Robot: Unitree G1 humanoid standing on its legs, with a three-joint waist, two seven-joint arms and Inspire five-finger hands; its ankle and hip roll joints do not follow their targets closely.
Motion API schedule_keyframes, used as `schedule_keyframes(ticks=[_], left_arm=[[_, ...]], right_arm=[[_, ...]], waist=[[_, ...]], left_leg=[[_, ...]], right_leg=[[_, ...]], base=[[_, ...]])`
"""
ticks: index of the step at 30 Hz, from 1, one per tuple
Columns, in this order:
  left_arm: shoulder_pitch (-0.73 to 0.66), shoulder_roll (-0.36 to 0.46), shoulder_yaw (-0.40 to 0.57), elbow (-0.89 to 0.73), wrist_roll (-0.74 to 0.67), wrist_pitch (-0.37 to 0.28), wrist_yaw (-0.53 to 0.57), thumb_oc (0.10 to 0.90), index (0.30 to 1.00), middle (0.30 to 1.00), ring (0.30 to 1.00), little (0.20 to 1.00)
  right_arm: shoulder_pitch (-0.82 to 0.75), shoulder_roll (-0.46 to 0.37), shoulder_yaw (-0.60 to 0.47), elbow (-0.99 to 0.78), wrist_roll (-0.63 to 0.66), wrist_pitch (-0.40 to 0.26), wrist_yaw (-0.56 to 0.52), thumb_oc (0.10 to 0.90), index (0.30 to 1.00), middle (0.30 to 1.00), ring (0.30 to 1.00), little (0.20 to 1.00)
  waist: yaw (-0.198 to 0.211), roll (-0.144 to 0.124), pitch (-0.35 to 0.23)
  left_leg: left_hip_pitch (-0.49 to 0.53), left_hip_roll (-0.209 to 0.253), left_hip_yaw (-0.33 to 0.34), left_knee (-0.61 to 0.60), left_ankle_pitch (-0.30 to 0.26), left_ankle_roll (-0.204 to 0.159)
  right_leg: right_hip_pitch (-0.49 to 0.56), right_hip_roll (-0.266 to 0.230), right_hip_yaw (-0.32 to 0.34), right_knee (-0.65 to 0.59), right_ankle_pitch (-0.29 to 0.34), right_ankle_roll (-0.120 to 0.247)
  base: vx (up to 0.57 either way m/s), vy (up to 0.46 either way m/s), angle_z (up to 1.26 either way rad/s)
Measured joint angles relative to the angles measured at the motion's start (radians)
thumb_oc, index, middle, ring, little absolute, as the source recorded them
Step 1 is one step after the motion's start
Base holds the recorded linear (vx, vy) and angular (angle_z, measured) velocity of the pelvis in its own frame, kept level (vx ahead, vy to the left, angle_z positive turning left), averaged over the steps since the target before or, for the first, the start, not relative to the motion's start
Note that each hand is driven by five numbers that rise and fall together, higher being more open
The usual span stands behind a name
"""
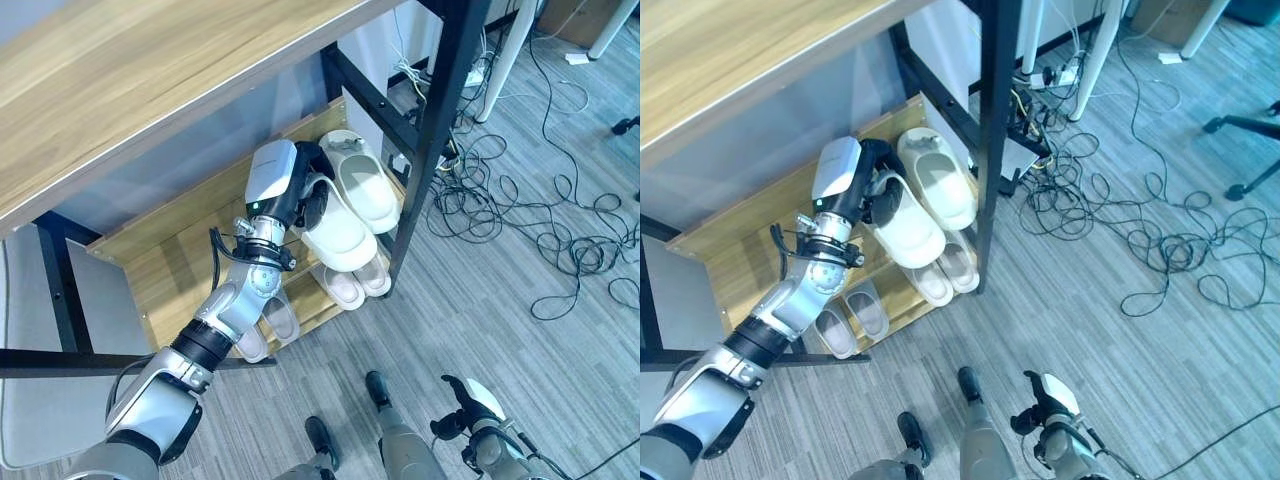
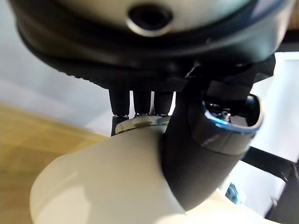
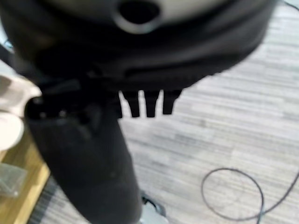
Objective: Arrange the slippers neatly on the shoe rack.
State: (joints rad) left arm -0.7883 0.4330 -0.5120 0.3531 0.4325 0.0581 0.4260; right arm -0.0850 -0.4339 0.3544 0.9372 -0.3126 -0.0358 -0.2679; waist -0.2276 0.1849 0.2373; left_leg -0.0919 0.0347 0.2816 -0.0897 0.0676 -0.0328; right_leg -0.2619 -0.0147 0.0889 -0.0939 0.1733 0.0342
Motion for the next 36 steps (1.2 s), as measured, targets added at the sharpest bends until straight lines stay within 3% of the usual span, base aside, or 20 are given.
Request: schedule_keyframes(ticks=[4,13,36], left_arm=[[-0.031,0.021,-0.004,0.006,0.004,-0.017,0.001,0.4,0.3,0.3,0.3,0.3],[-0.078,0.063,-0.036,0.078,0.036,-0.017,0.003,0.4,0.3,0.3,0.3,0.3],[-0.142,0.088,-0.077,0.2,0.083,-0.008,0.009,0.4,0.3,0.3,0.3,0.3]], right_arm=[[-0.005,-0.012,0.0,-0.001,0.0,-0.001,0.0,0.8,0.9,0.9,0.9,0.9],[-0.007,-0.028,0.0,0.001,0.005,-0.003,-0.003,0.8,0.9,0.9,0.9,0.9],[-0.014,-0.026,0.009,0.0,0.019,-0.022,-0.006,0.8,0.9,0.9,0.9,0.9]], waist=[[-0.007,0.017,-0.001],[-0.006,0.017,-0.001],[-0.008,-0.007,0.015]], left_leg=[[-0.016,0.0,0.01,0.0,0.0,0.0],[-0.036,0.001,0.01,0.0,0.0,0.0],[-0.065,0.001,0.002,0.0,-0.002,-0.002]], right_leg=[[-0.024,0.0,0.0,0.0,0.003,0.003],[-0.045,0.001,-0.001,0.0,0.008,0.005],[-0.076,0.0,-0.006,0.001,0.015,0.004]], base=[[0.02,0.001,-0.1],[0.0,-0.004,-0.02],[0.0,0.0,0.0]])
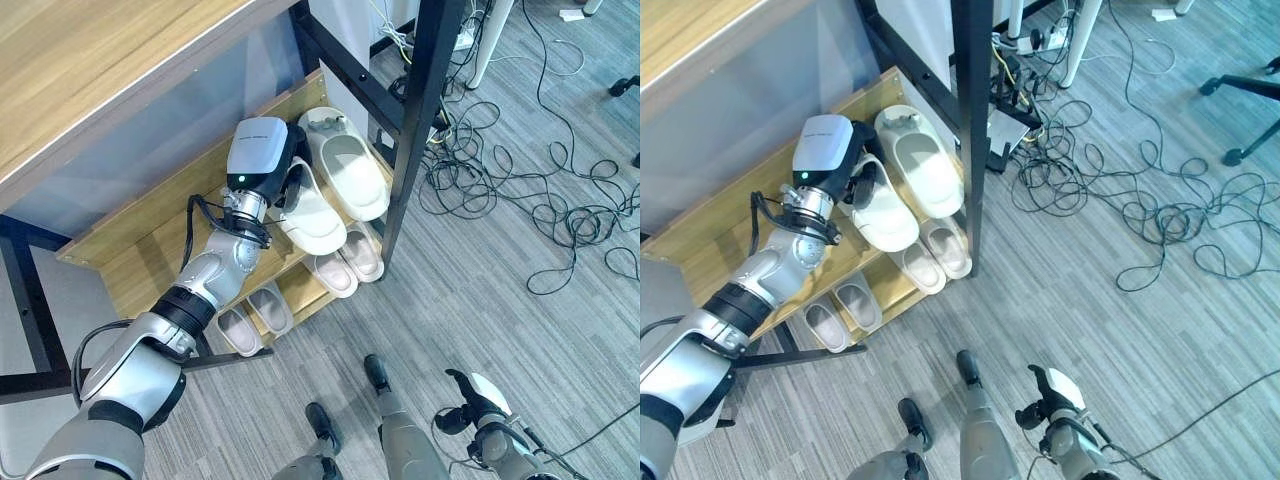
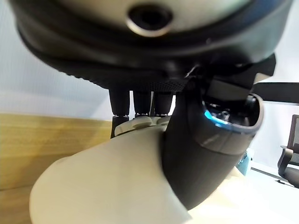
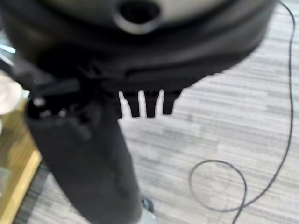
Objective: Arrange the slippers neatly on the shoe rack.
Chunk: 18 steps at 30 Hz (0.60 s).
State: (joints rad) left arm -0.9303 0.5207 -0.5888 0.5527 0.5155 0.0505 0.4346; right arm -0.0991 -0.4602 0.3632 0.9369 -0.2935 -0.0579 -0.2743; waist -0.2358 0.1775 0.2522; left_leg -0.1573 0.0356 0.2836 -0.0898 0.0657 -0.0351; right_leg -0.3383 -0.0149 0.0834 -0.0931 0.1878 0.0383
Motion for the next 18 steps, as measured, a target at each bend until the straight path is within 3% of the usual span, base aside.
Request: schedule_keyframes(ticks=[3,4,5,6,18], left_arm=[[-0.027,0.0,-0.001,0.021,0.0,0.0,0.0,0.42,0.331,0.331,0.331,0.331],[-0.036,0.0,-0.001,0.029,0.0,0.002,0.0,0.584,0.575,0.575,0.575,0.575],[-0.044,0.0,-0.001,0.034,0.0,0.002,0.001,0.623,0.634,0.634,0.634,0.634],[-0.049,0.0,-0.001,0.038,0.0,0.002,0.001,0.8,0.9,0.9,0.9,0.9],[-0.068,0.0,-0.002,0.038,0.001,0.003,0.02,0.8,0.9,0.9,0.9,0.9]], right_arm=[[-0.002,0.001,0.001,0.0,0.003,-0.001,-0.002,0.8,0.9,0.9,0.9,0.9],[-0.002,0.001,0.002,0.0,0.003,-0.001,-0.004,0.8,0.9,0.9,0.9,0.9],[-0.002,0.001,0.002,0.001,0.003,-0.001,-0.005,0.8,0.9,0.9,0.9,0.9],[-0.002,0.001,0.002,0.0,0.003,-0.001,-0.007,0.8,0.9,0.9,0.9,0.9],[-0.002,0.001,0.004,0.0,0.003,-0.014,-0.015,0.8,0.9,0.9,0.9,0.9]], waist=[[0.0,-0.008,0.005],[0.0,-0.009,0.006],[0.0,-0.009,0.006],[0.0,-0.009,0.006],[-0.003,-0.01,0.006]], left_leg=[[-0.001,0.0,-0.005,0.0,0.0,0.0],[-0.002,0.0,-0.005,0.0,0.0,0.0],[-0.003,0.0,-0.006,0.0,0.0,0.0],[-0.005,0.0,-0.007,0.0,0.0,0.0],[-0.007,-0.002,-0.007,0.0,0.0,0.0]], right_leg=[[0.0,-0.001,-0.001,0.0,0.0,0.0],[-0.001,-0.001,-0.001,0.0,0.0,0.0],[-0.003,-0.001,-0.001,0.0,0.0,0.0],[-0.004,-0.001,-0.002,0.0,0.0,0.0],[-0.007,-0.001,0.0,0.0,0.0,0.0]], base=[[0.0,0.0,0.0],[0.0,0.0,0.0],[0.0,0.0,0.0],[0.0,0.0,0.0],[0.0,0.0,0.0]])
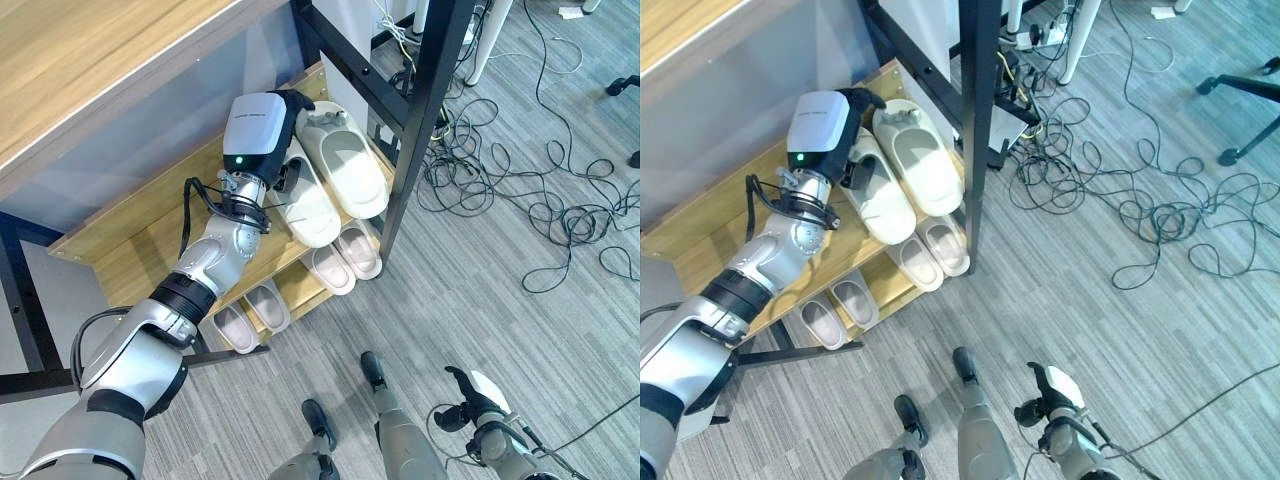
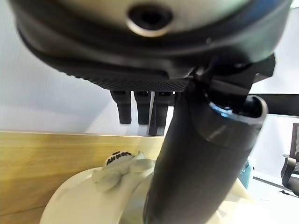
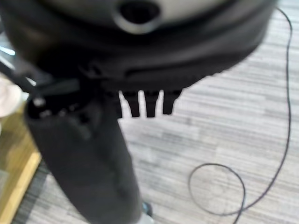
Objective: Arrange the slippers neatly on the shoe rack.
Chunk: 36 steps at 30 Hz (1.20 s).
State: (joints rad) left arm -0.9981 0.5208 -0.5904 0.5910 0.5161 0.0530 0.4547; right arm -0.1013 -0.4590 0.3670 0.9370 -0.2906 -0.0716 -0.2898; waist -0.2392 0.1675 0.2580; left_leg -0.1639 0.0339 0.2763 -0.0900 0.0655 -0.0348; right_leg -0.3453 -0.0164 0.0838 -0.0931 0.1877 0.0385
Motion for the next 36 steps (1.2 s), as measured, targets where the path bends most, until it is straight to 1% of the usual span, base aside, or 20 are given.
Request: schedule_keyframes(ticks=[14,21,30,33,36], left_arm=[[0.0,-0.01,0.0,-0.002,-0.002,-0.002,0.0,0.8,0.9,0.9,0.9,0.9],[0.023,-0.048,0.004,-0.043,-0.003,-0.003,0.0,0.8,0.9,0.9,0.9,0.9],[0.155,-0.08,0.028,-0.179,-0.004,-0.012,0.0,0.8,0.9,0.9,0.9,0.9],[0.219,-0.083,0.057,-0.228,-0.005,-0.016,-0.001,0.8,0.9,0.9,0.9,0.9],[0.286,-0.086,0.101,-0.288,-0.008,-0.03,0.0,0.8,0.9,0.9,0.9,0.9]], right_arm=[[-0.001,0.0,0.0,-0.002,-0.001,-0.005,-0.001,0.8,0.9,0.9,0.9,0.9],[-0.003,0.0,0.001,-0.003,-0.001,-0.005,-0.001,0.8,0.9,0.9,0.9,0.9],[-0.009,0.005,0.001,-0.001,-0.003,-0.003,-0.002,0.8,0.9,0.9,0.9,0.9],[-0.007,0.01,0.001,0.0,-0.005,0.0,-0.002,0.8,0.9,0.9,0.9,0.9],[-0.005,0.019,-0.004,0.001,-0.005,0.009,-0.003,0.8,0.9,0.9,0.9,0.9]], waist=[[0.001,-0.002,-0.001],[0.004,-0.002,-0.001],[0.008,-0.002,-0.001],[0.011,-0.002,-0.001],[0.016,-0.003,-0.001]], left_leg=[[0.0,0.0,-0.003,0.0,0.0,0.0],[0.006,0.002,-0.015,0.0,0.0,0.0],[0.015,0.002,-0.027,0.0,0.001,0.0],[0.027,0.003,-0.03,0.0,0.001,0.0],[0.037,0.005,-0.039,0.0,0.001,0.0]], right_leg=[[0.002,0.0,-0.002,0.0,0.007,-0.002],[0.014,-0.002,-0.018,0.0,0.011,-0.004],[0.026,-0.003,-0.028,0.0,0.012,-0.006],[0.04,-0.003,-0.032,0.0,0.015,-0.01],[0.054,-0.003,-0.041,0.0,0.009,-0.003]], base=[[0.0,-0.002,0.0],[-0.03,-0.021,0.06],[-0.04,-0.019,0.03],[-0.03,-0.012,0.03],[-0.01,-0.018,0.08]])
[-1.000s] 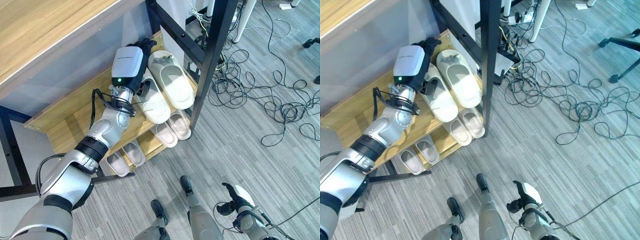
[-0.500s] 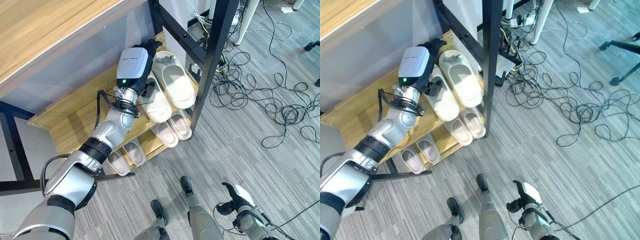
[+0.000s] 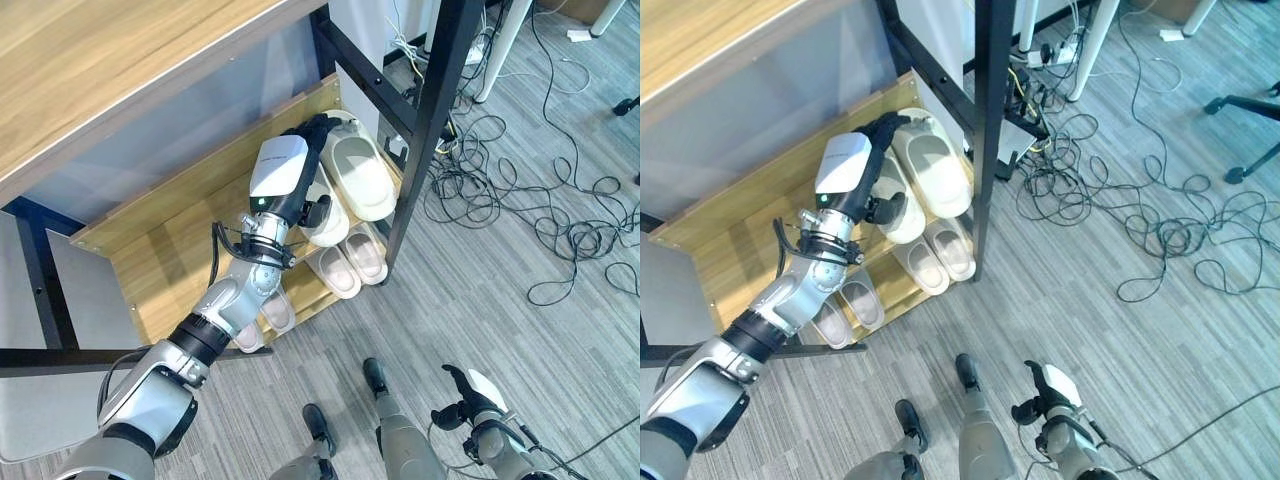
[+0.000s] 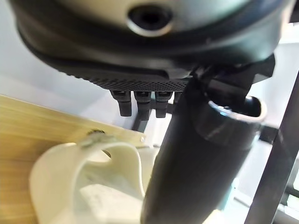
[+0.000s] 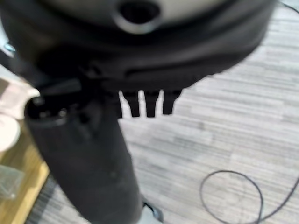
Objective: Arrange the slippers neatly on the shoe rack.
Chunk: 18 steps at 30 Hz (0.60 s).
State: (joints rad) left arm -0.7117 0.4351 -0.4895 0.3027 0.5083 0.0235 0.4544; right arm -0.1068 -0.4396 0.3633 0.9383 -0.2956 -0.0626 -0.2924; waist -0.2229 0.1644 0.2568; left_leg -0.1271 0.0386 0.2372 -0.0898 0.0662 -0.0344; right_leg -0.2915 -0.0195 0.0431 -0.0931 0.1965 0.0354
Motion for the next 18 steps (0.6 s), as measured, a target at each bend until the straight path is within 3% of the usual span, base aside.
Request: schedule_keyframes(ticks=[7,11,15,18], left_arm=[[0.156,-0.043,0.13,-0.144,-0.125,-0.05,0.015,0.8,0.9,0.9,0.9,0.9],[0.284,-0.13,0.2,-0.179,-0.375,-0.091,0.014,0.8,0.9,0.9,0.9,0.9],[0.356,-0.141,0.195,-0.164,-0.598,-0.103,-0.029,0.8,0.9,0.9,0.9,0.9],[0.356,-0.142,0.192,-0.14,-0.688,-0.103,-0.052,0.8,0.9,0.9,0.9,0.9]], right_arm=[[0.012,0.027,-0.005,0.001,-0.002,0.008,0.0,0.8,0.9,0.9,0.9,0.9],[0.018,0.029,-0.01,0.0,-0.006,0.013,0.001,0.8,0.9,0.9,0.9,0.9],[0.018,0.03,-0.028,-0.001,-0.007,0.017,0.001,0.8,0.9,0.9,0.9,0.9],[0.022,0.029,-0.029,0.0,-0.007,0.028,0.001,0.8,0.9,0.9,0.9,0.9]], waist=[[0.038,-0.002,-0.001],[0.048,-0.015,-0.008],[0.049,-0.044,-0.023],[0.049,-0.05,-0.028]], left_leg=[[0.015,0.001,-0.01,0.0,0.001,-0.002],[0.032,0.0,-0.014,0.0,0.0,-0.001],[0.034,0.001,-0.015,0.0,0.0,-0.001],[0.034,0.0,-0.016,0.0,0.0,-0.001]], right_leg=[[0.018,-0.001,-0.008,0.0,-0.003,-0.001],[0.037,-0.002,-0.011,0.0,-0.01,0.0],[0.039,-0.002,-0.012,-0.001,-0.011,-0.001],[0.04,-0.004,-0.013,-0.001,-0.011,-0.001]], base=[[0.0,-0.012,0.04],[0.01,-0.008,0.02],[0.0,0.0,0.0],[0.0,0.0,0.0]])
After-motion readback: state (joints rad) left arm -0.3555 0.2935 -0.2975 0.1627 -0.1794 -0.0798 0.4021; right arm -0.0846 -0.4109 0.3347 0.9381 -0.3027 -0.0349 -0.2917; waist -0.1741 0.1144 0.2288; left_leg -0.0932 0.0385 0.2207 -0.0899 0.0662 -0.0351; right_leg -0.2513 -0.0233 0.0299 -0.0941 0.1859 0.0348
